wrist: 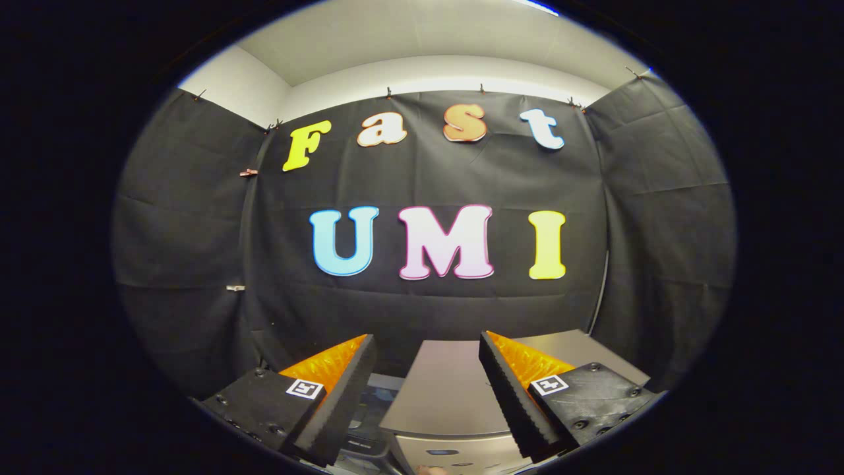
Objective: Put the clothes into the washing machine and then close the washing machine lid.
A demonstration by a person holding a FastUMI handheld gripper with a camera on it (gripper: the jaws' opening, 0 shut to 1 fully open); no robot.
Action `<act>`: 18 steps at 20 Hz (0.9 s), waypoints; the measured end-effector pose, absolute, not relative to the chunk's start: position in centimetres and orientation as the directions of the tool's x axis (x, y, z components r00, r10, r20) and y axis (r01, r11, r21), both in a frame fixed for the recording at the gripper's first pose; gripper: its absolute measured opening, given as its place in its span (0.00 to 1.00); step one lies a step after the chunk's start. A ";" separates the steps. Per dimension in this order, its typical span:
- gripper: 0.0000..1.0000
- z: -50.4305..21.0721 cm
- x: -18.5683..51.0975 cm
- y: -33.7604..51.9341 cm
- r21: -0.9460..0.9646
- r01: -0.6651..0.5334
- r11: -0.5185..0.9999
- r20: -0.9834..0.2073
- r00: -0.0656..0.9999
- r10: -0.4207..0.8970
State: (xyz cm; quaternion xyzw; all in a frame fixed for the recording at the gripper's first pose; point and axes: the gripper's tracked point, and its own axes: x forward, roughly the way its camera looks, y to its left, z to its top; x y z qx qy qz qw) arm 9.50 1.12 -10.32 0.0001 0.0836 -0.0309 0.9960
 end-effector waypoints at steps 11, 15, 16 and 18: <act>0.98 -2.8 2.0 -1.2 -0.009 0.040 0.999 -0.010 0.999 -0.040; 0.98 -2.3 0.8 -1.7 -0.011 0.045 0.999 0.003 0.999 -0.045; 0.98 -2.2 0.8 -1.8 -0.011 0.047 0.999 0.007 0.999 -0.047; 0.98 -2.1 0.5 -1.7 -0.012 0.053 0.999 0.009 0.999 -0.052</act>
